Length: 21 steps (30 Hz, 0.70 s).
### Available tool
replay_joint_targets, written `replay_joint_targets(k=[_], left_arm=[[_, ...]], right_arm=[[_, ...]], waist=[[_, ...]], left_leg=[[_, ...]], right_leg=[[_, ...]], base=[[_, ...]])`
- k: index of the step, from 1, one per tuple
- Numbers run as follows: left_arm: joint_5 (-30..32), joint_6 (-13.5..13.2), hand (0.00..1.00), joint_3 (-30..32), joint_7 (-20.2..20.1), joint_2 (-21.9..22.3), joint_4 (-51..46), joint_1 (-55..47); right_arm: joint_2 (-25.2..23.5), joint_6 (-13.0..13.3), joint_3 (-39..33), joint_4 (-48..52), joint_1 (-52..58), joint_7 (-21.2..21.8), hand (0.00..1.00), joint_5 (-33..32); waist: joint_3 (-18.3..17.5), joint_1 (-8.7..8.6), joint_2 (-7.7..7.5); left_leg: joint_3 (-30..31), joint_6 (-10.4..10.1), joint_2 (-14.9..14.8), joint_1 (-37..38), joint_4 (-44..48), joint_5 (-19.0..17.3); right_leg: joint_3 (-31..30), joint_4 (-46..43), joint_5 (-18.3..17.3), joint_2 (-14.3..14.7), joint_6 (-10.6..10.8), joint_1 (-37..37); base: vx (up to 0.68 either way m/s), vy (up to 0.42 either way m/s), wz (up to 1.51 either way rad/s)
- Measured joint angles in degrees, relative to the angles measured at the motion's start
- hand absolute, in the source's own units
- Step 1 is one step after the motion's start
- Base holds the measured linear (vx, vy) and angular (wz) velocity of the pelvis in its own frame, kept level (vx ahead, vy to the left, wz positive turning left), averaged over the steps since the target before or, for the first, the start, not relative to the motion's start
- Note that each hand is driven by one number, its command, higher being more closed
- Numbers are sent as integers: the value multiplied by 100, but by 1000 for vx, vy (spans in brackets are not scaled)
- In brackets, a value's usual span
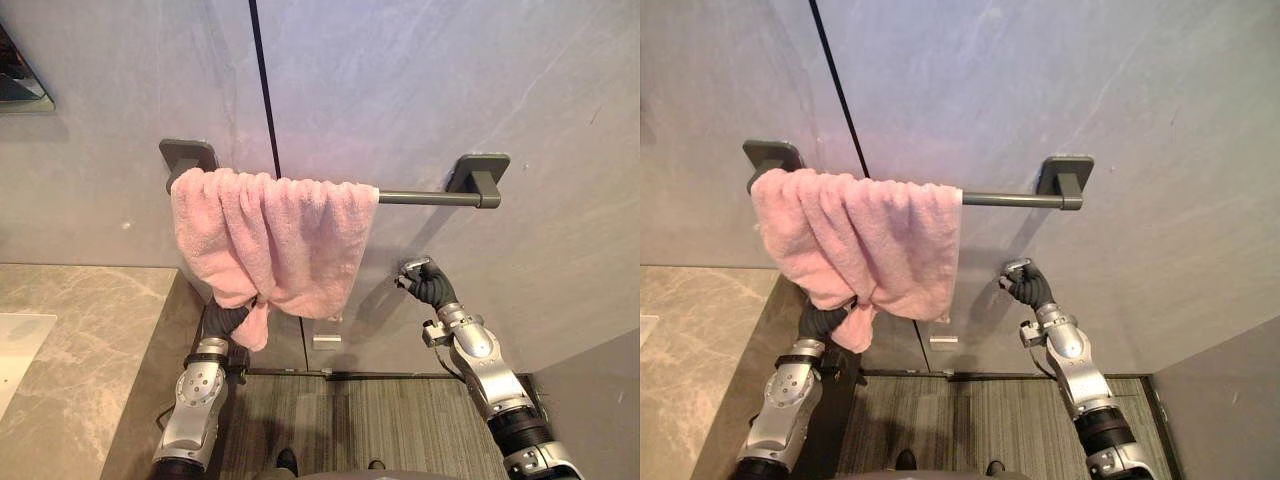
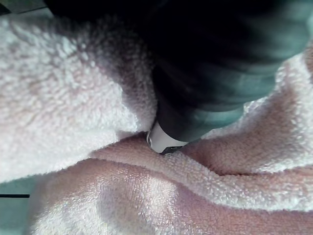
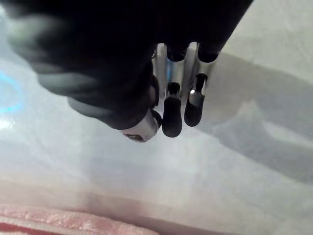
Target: Organize washtable
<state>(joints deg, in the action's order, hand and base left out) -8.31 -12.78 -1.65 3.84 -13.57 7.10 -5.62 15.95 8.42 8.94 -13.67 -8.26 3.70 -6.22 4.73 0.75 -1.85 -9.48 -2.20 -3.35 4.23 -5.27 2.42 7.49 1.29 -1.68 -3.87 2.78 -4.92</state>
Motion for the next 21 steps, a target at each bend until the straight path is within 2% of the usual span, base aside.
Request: replay_joint_targets(k=[5, 21], left_arm=[[2, 0, 100, -6, 0, 16, 0, 0], [2, 0, 100, -135, -1, 49, 0, 0]], right_arm=[[-83, -1, 30, 26, 79, 14, 0, 10], [-81, -2, 783, 211, 66, 258, 0, 9]], waist=[[0, 1, 0], [-1, 2, 2]], left_leg=[[1, 0, -1, 24, 0, 0], [34, 0, 27, 57, 0, 0]], right_leg=[[1, 1, 0, 0, 0, -23], [34, 25, 2, -1, -2, -86]], base=[[0, 0, 0], [0, 0, 0]])
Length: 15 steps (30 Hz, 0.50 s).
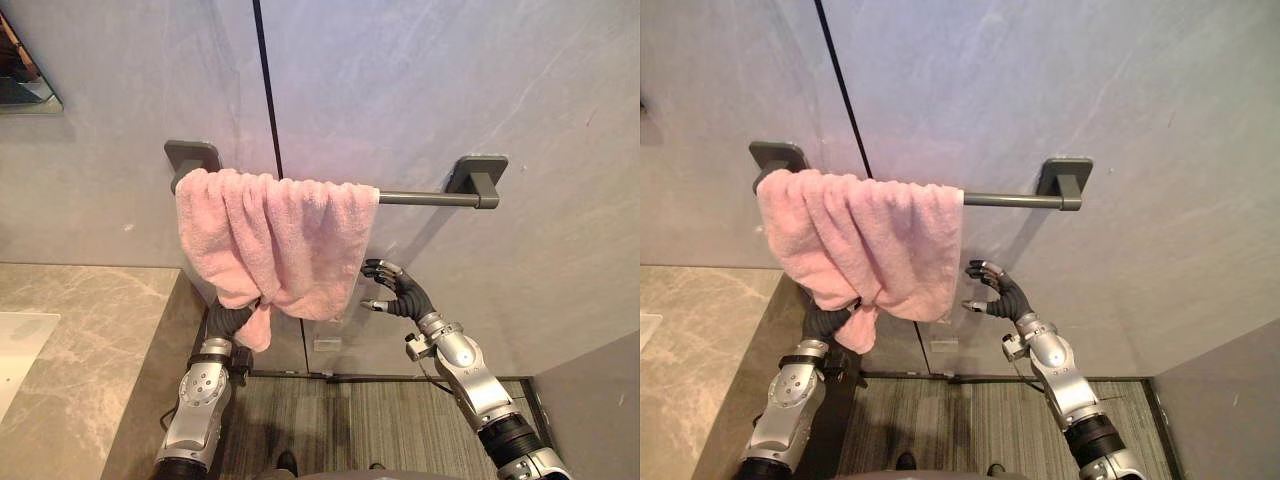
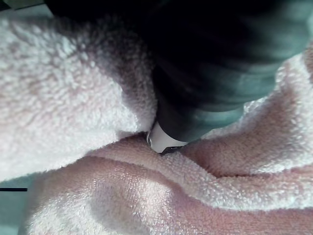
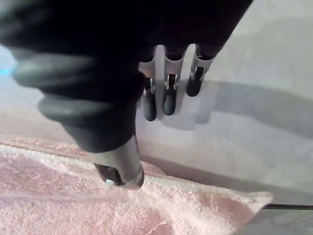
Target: Organize washtable
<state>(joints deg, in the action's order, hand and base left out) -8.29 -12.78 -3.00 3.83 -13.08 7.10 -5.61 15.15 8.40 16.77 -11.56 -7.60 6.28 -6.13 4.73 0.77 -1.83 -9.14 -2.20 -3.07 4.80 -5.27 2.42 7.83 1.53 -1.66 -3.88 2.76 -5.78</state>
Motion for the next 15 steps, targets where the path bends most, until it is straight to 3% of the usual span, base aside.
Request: replay_joint_targets(k=[12, 13, 15], left_arm=[[-5, 0, 100, -142, -1, 12, 0, 2], [-6, 0, 100, -142, 0, 12, 0, 2], [-8, 0, 100, -143, 0, 11, 0, 3]], right_arm=[[-49, -18, 506, 16, -606, 0, 0, -27], [-57, -19, 553, 11, -640, 0, 100, -30], [-66, -20, 620, -13, -687, -1, 100, -39]], waist=[[1, 18, 4], [1, 19, 4], [1, 23, 5]], left_leg=[[64, 1, 8, -26, 10, 2], [87, 1, 10, -38, 12, 3], [108, 0, 11, -53, 15, 5]], right_leg=[[55, 6, 2, 1, -3, -16], [77, 7, 2, 1, -3, -17], [101, 11, 2, 0, -3, -16]], base=[[0, 0, 1], [-3, -3, 7], [-12, -10, 7]])
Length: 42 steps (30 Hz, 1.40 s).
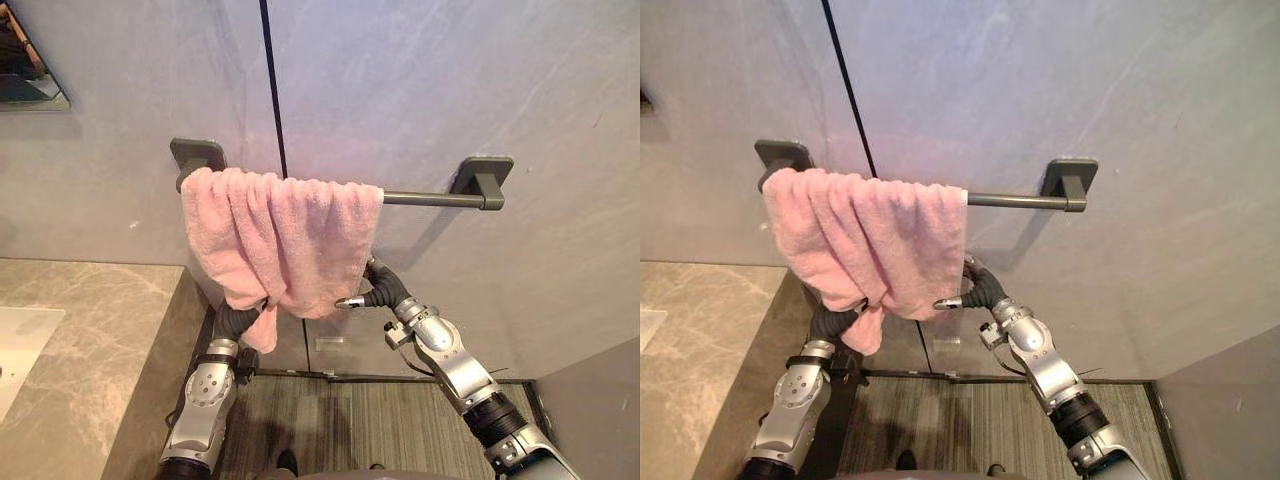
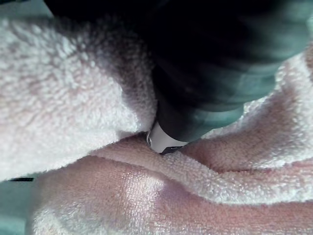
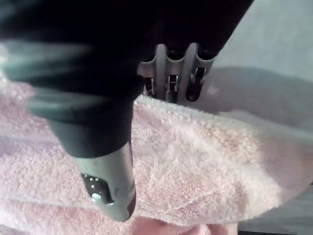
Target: Organize washtable
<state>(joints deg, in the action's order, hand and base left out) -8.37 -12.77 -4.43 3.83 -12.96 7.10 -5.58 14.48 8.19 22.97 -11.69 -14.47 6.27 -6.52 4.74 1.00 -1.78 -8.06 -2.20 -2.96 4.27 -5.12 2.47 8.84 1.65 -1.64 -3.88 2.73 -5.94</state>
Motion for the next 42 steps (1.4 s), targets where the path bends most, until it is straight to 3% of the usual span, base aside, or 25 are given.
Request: replay_joint_targets(k=[20, 30, 37, 39, 42], left_arm=[[-116, 1, 100, 12, -8, 0, 0, 39], [-115, 1, 100, 62, -16, 136, -72, 34], [-111, 1, 100, 60, -263, 429, -362, -5], [-111, 1, 100, 61, -284, 527, -504, -5], [-111, 0, 100, 72, -350, 610, -563, 28]], right_arm=[[-42, -98, -76, -112, -155, -7, 100, -196], [-68, -90, -543, -34, 137, 23, 100, -196], [-198, -79, -1220, 353, 578, 20, 100, -200], [-289, -76, -1401, 531, 622, 21, 100, -200], [-305, -46, -1532, 673, 675, 19, 100, -201]], waist=[[13, 134, 21], [14, 148, 21], [23, 112, 19], [24, -8, 17], [26, -39, 20]], left_leg=[[29, -1, 3, -55, -9, 0], [29, -2, 6, -46, -14, 0], [16, -5, 12, -13, -20, -4], [17, -6, 14, 4, -21, -8], [-6, -9, 12, 3, -21, -15]], right_leg=[[36, 13, -5, 1, -1, 33], [38, 11, -8, -3, 0, 29], [29, -41, -51, -13, 12, 36], [32, -78, -83, -17, 14, 38], [7, -77, -83, -15, 14, 77]], base=[[-2, -1, 0], [0, 0, 0], [0, 0, 0], [0, 0, 0], [0, 0, -4]])
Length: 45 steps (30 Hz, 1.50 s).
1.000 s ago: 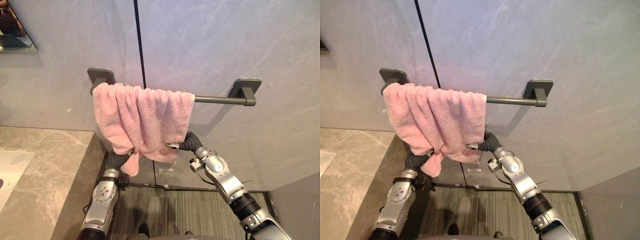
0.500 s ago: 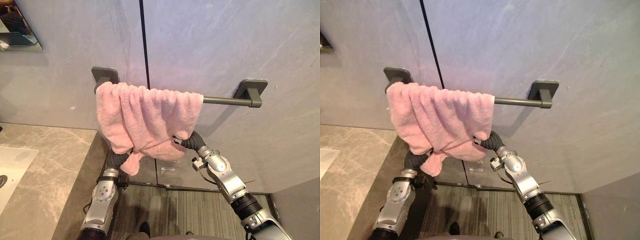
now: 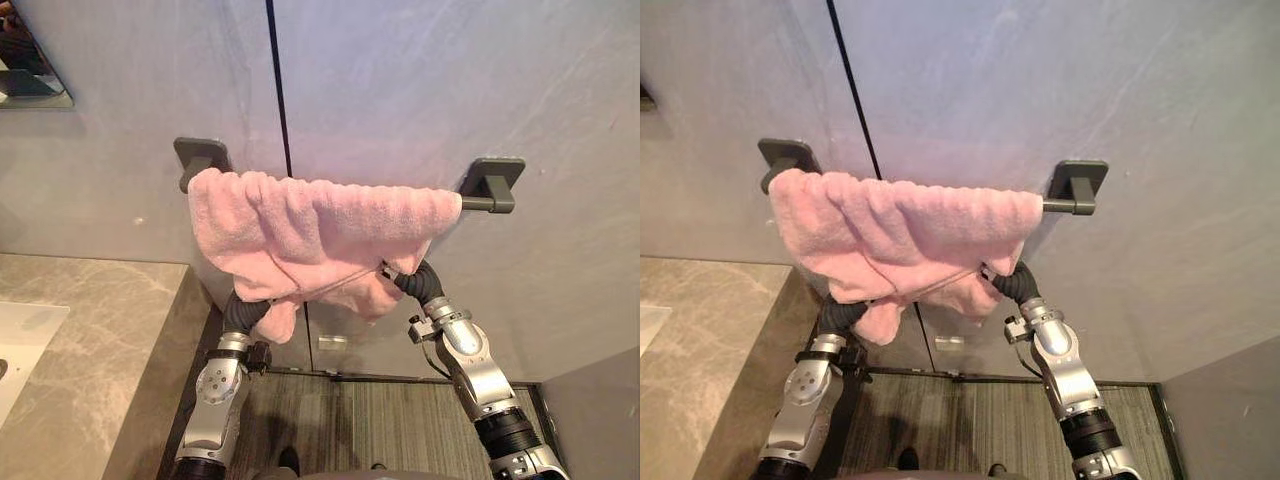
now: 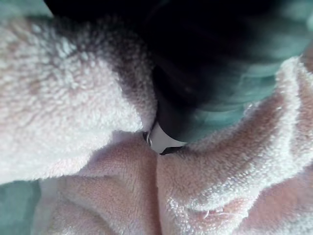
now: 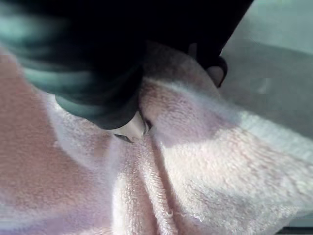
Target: Organize washtable
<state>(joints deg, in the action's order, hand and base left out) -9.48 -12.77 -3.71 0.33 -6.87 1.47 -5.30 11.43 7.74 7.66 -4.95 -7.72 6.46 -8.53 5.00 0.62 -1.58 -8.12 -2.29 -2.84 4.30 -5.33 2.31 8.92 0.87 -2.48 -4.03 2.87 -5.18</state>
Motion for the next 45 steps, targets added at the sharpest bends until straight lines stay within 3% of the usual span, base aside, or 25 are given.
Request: replay_joint_targets(k=[14, 26, 33, 45], left_arm=[[1, 11, 100, -1, -147, 215, -80, 14], [4, 111, 100, -31, -163, 239, 745, 3], [3, 85, 100, -13, -159, 239, 1204, -27], [69, -22, 100, 219, -31, 405, 1610, 190]], right_arm=[[-249, 14, -312, 0, 104, 0, 100, -44], [-441, 15, -312, -372, 322, 1, 100, -36], [-670, 97, -310, -657, 321, 2, 100, 27], [-874, 305, -313, -946, 196, -93, 100, 469]], waist=[[25, -143, 40], [46, -144, 129], [46, -135, 210], [44, -141, 199]], left_leg=[[-87, -2, -1, 16, 1, -43], [-123, -5, -4, 61, 1, -59], [-88, -6, -4, 132, -4, -57], [-60, -9, -4, 131, -50, -60]], right_leg=[[-101, 1, -4, 1, 7, 48], [-137, -14, -10, 5, 16, -8], [-119, -26, -12, 4, 17, -53], [-83, 70, -11, 13, 17, -110]], base=[[-1, 0, -3], [-7, -2, -1], [-51, -9, 2], [-5, -3, 1]])
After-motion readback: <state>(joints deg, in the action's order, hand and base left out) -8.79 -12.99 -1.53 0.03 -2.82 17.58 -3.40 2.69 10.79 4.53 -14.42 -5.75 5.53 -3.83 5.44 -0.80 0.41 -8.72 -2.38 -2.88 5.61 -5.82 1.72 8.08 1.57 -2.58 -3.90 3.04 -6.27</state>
